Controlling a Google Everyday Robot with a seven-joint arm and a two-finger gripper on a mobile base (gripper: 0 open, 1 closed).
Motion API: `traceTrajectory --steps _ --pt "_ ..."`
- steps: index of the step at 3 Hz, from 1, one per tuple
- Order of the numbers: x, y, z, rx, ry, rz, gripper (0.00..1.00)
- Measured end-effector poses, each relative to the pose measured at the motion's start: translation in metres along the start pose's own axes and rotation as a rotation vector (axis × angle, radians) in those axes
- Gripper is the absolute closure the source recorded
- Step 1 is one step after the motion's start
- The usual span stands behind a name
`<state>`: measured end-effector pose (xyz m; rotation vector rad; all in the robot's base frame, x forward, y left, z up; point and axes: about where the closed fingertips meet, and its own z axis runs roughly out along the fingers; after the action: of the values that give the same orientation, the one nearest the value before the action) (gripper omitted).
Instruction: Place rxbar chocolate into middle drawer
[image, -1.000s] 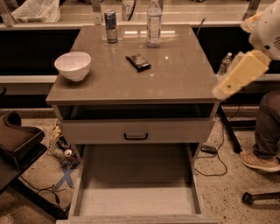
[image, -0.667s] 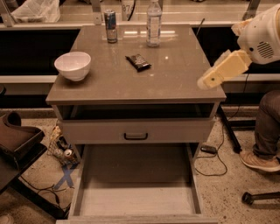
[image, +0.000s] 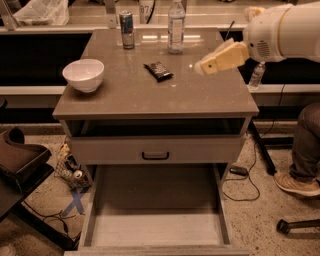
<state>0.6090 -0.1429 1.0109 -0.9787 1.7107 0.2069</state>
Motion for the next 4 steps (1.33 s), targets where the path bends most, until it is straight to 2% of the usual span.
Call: traceTrajectory --steps 1,2,3,4 --pt "-0.012 -0.016 0.000 0.070 -0.036 -0.002 0.00" --pt "-0.014 -0.015 0.003 0.070 -0.038 0.000 0.00" --pt "-0.025 -0.012 0.047 0.057 -0.105 0.044 0.00" --pt "-0.031 -0.013 0.127 0.055 -0.185 0.116 0.00"
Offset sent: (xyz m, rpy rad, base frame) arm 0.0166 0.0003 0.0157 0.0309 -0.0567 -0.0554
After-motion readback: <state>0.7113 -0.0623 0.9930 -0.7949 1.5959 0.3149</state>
